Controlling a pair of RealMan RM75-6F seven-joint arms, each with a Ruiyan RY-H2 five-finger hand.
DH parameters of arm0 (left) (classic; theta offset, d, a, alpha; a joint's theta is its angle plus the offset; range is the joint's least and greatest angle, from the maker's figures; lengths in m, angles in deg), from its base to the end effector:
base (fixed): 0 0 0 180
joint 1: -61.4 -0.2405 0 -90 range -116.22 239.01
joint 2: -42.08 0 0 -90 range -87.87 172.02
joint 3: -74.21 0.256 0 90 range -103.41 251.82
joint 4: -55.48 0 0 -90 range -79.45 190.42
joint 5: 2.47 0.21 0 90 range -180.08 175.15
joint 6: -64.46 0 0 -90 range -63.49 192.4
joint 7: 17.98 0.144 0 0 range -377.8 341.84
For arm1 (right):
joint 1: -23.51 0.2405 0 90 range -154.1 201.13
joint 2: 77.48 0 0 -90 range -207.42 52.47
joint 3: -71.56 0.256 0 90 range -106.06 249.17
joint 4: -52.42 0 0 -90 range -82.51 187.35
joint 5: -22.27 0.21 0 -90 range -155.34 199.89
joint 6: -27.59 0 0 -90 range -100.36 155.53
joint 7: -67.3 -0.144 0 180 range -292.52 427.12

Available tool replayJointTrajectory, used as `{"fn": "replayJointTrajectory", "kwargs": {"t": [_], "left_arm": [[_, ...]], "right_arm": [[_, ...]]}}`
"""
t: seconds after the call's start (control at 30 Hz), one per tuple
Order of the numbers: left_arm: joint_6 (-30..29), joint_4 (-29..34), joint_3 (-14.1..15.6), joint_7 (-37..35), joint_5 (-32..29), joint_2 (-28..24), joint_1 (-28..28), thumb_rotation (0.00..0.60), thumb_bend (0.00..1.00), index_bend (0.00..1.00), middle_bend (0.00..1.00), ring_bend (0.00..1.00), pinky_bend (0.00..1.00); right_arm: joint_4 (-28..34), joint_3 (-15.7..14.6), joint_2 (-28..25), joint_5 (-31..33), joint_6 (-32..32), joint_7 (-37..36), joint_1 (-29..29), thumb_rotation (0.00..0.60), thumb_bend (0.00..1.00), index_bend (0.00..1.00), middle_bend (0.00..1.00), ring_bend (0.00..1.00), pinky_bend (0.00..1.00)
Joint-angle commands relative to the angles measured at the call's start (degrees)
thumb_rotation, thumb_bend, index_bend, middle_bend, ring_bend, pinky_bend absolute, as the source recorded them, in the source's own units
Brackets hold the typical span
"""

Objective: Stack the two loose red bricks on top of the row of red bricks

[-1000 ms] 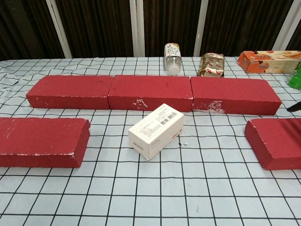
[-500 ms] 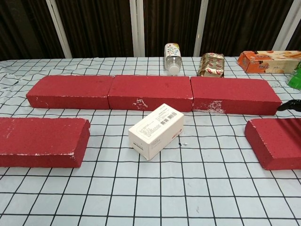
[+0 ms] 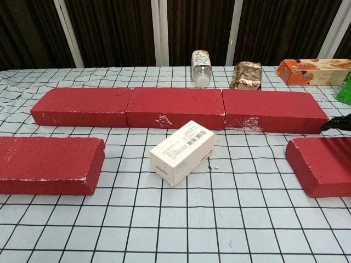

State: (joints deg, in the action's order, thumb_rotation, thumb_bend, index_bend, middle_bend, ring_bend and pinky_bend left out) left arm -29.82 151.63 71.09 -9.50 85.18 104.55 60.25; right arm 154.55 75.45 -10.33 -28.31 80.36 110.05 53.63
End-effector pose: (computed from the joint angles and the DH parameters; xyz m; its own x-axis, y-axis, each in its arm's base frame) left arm -0.3044 0.1480 0.1826 0.4995 -0.1119 0.8590 0.8663 0.0711 -0.4945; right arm -0.2567 -0.2751 0.0677 0.6836 -0.4477 0.5765 -0.7071 -0.2105 0.6750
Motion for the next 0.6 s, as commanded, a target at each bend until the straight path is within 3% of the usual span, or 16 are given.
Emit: {"fn": "replayJointTrajectory", "kwargs": {"t": [0.03,0.3,0.6], "left_arm": [[0.0,0.0,0.0,0.0,-0.1,0.0,0.0,0.6,0.22,0.05,0.0,0.0,0.03],[0.2,0.1,-0.1,0.0,-0.2,0.0,0.0,0.6,0.22,0.05,0.0,0.0,0.03],[0.2,0.1,0.0,-0.2,-0.1,-0.2,0.0,0.6,0.22,0.06,0.0,0.0,0.03]], "right_arm": [[1.1,-0.7,-0.5,2.5,-0.4,2.4,1.8,0.6,0.16,0.0,0.0,0.0,0.0],[3.5,-1.8,-1.0,8.7,0.2,6.7,5.2,0.6,0.16,0.0,0.0,0.0,0.0],[3.0,-3.1,-0.3,12.4,0.0,6.3,7.3,0.6,0.16,0.0,0.0,0.0,0.0]]}}
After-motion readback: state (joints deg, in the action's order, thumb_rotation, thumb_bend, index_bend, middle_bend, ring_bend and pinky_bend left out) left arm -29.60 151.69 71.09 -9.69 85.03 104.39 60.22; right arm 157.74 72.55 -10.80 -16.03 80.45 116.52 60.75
